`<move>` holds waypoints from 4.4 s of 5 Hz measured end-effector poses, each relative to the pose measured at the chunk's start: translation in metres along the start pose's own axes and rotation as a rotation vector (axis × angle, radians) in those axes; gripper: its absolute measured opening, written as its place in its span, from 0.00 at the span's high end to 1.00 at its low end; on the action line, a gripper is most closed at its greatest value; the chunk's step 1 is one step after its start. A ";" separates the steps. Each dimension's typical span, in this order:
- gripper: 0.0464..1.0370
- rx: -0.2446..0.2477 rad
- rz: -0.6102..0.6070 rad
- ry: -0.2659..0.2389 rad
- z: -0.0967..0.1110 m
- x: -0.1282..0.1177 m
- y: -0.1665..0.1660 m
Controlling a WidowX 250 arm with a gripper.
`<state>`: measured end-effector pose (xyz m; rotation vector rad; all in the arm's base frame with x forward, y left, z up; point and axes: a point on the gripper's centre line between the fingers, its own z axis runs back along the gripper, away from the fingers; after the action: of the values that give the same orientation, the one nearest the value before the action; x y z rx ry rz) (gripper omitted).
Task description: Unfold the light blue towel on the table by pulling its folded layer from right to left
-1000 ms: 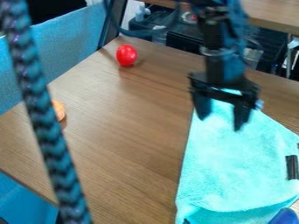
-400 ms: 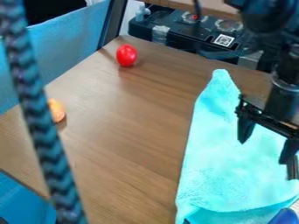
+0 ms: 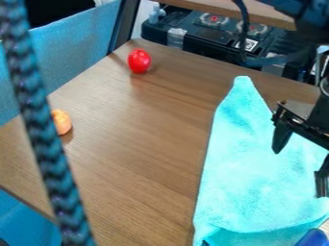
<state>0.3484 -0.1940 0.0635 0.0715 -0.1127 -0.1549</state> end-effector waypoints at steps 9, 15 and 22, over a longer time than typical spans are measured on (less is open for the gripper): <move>0.04 0.015 0.009 -0.021 -0.035 0.012 -0.022; 0.99 -0.012 -0.006 -0.022 -0.037 0.005 -0.024; 0.99 -0.040 0.226 -0.088 -0.018 -0.075 0.173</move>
<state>0.3025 -0.0108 0.0516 0.0118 -0.2046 0.0658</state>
